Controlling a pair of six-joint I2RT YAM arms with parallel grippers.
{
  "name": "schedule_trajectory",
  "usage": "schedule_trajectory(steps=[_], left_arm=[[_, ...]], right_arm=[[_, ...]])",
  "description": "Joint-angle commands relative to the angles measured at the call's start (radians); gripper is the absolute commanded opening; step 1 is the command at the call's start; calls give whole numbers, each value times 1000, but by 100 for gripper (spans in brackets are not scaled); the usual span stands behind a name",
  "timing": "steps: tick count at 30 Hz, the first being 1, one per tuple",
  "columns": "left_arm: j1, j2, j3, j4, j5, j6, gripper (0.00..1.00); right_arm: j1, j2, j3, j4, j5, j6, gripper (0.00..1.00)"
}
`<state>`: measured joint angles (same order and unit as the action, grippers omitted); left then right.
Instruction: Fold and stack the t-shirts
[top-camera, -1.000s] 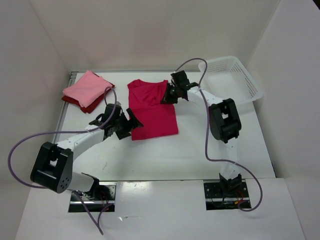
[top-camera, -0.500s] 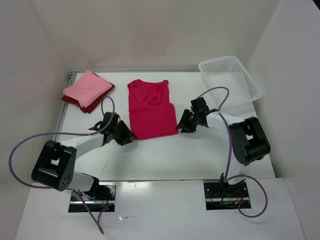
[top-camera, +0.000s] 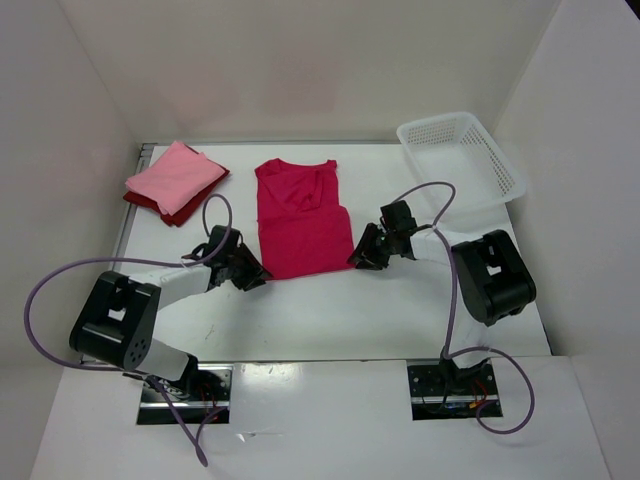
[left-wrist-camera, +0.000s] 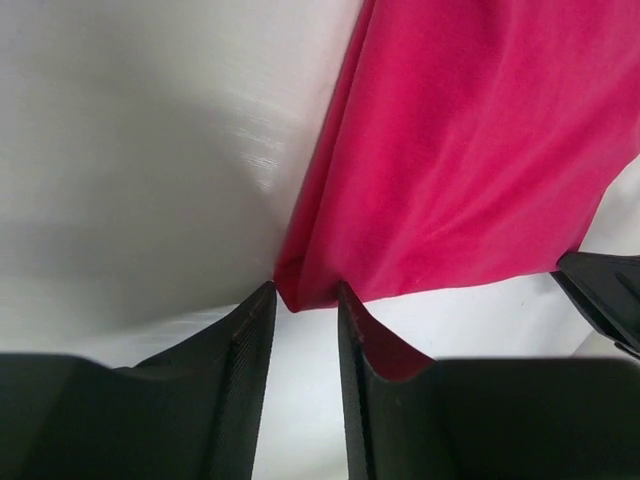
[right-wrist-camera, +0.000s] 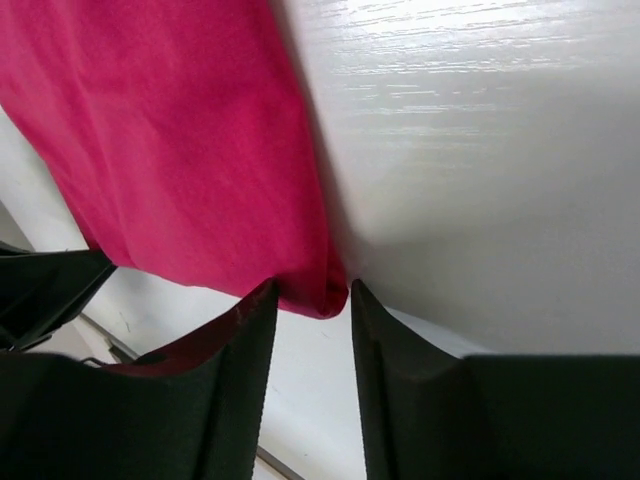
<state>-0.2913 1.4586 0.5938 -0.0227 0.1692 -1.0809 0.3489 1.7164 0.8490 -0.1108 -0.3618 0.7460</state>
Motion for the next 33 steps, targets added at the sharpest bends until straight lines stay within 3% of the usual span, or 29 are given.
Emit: schedule_trajectory(steps=[1, 7, 11, 12, 15, 24, 28, 33], left_arm=[[4, -18, -28, 3, -39, -16, 38], [4, 0, -28, 24, -59, -34, 32], [4, 0, -28, 59, -50, -34, 17], [4, 0, -17, 60, -50, -22, 9], [4, 0, 18, 29, -40, 21, 2], [4, -220, -60, -189, 45, 56, 0], [4, -451, -138, -360, 122, 21, 0], [4, -722, -221, -514, 197, -88, 0]], right_arm=[[-5, 35, 4, 46, -9, 7, 40], [-5, 35, -5, 59, -9, 16, 30], [-5, 35, -5, 50, 1, 16, 14], [-5, 26, -5, 49, 1, 16, 11], [-5, 26, -5, 20, 1, 7, 0], [111, -190, -178, -70, 44, 81, 0], [139, -407, -258, -170, 44, 127, 0], [148, -566, -281, -280, 26, 162, 0]])
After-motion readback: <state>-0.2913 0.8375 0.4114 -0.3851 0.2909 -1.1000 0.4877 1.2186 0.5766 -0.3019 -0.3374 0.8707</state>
